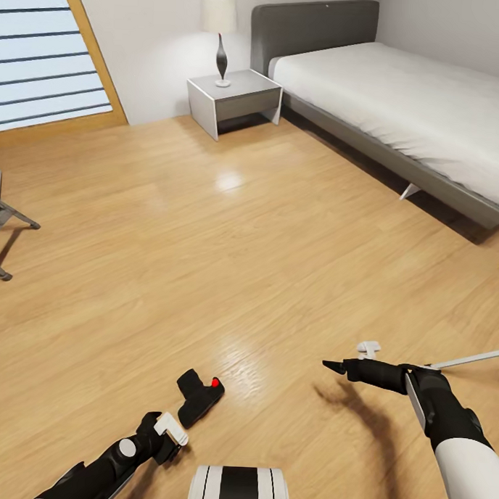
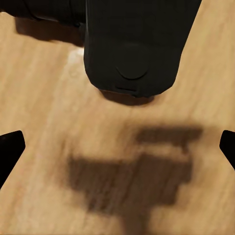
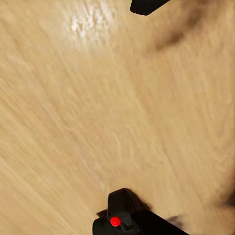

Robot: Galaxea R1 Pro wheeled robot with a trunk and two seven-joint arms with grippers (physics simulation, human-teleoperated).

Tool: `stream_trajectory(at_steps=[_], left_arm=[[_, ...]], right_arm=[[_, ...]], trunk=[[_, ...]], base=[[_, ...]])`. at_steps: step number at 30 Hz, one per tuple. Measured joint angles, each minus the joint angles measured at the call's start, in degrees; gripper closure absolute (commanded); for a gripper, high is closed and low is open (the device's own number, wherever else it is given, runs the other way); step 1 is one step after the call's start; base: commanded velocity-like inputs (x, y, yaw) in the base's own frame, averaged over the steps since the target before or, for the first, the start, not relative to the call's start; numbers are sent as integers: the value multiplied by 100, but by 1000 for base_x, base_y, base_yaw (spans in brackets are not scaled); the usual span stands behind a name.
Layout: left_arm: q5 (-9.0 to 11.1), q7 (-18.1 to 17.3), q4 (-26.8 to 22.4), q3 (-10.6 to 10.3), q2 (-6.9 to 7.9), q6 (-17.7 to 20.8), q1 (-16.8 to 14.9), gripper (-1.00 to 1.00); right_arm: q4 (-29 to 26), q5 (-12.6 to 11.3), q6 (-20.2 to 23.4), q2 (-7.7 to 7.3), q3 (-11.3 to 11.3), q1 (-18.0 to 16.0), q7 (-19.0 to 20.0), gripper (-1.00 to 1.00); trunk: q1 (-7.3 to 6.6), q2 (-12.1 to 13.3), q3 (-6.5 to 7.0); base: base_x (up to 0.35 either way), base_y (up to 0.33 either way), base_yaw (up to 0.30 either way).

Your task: Attach the digital camera to the camera tripod in the bedroom.

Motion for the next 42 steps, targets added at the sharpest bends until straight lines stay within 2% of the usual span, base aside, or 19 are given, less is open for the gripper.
stream_trajectory(at_steps=[8, 11, 20, 42], left_arm=[[7, 8, 23, 0, -13, 7, 0, -100], [14, 47, 58, 4, -73, 11, -1, -100], [5, 590, 170, 12, -244, 0, 0, -100], [2, 715, 169, 5, -274, -53, 2, -100]], right_arm=[[0, -21, -1, 0, 0, 1, 5, -100], [0, -23, -4, 0, 0, 1, 6, -100], [0, -23, -5, 0, 0, 1, 6, -100], [0, -28, -5, 0, 0, 1, 6, -100]], trunk=[[0, 0, 0], [0, 0, 0], [0, 0, 0], [0, 0, 0]], base=[[0, 0, 0], [0, 0, 0], [0, 0, 0], [0, 0, 0]])
